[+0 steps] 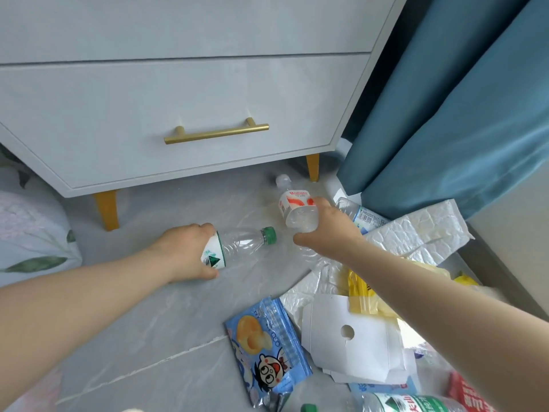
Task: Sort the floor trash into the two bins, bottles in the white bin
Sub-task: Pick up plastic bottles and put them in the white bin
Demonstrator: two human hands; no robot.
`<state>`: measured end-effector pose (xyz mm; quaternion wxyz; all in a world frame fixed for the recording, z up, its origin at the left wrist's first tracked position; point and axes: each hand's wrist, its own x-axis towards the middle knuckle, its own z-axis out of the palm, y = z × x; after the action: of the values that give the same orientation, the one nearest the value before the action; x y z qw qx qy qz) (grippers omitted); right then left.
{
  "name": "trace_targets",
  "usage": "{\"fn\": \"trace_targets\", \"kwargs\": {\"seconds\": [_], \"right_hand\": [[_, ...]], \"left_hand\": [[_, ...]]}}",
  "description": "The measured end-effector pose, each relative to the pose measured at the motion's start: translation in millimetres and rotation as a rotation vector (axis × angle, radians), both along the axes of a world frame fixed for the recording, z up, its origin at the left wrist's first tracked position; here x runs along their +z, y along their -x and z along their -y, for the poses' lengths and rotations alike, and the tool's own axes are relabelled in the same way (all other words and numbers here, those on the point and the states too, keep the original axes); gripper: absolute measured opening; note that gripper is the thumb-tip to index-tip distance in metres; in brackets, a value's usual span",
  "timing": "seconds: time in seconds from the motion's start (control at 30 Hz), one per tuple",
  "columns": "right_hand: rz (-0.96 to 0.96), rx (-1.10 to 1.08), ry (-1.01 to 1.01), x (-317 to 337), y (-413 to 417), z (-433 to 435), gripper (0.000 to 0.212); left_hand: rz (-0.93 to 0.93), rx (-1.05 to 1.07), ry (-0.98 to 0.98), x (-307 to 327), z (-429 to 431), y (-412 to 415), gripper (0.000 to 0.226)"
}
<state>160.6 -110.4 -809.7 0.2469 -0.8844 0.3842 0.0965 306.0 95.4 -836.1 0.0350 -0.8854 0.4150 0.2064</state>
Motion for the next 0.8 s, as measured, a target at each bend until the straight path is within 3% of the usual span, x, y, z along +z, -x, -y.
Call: {"fn": "trace_targets", "kwargs": {"seconds": [0.33, 0.57, 0.7, 0.8], "right_hand": [[0.307, -0.218, -0.249, 85, 87, -21, 0.062], [0.882, -0.386, -0.382, 151, 109, -22, 0.058], [1.108, -0.358, -0.430, 198, 94, -13, 0.078], [1.211, -0.333, -0.440, 244, 72, 2, 0.073]], "left_hand": [[-0.231, 0.258, 0.288, 84, 4, 40, 0.052], [-0.419, 0.281, 0.667, 179, 46, 53, 0.048], [-0.500, 0.247, 0.844, 234, 67, 52, 0.056], [-0.648, 0.267, 0.964, 278, 79, 44, 0.062]]}}
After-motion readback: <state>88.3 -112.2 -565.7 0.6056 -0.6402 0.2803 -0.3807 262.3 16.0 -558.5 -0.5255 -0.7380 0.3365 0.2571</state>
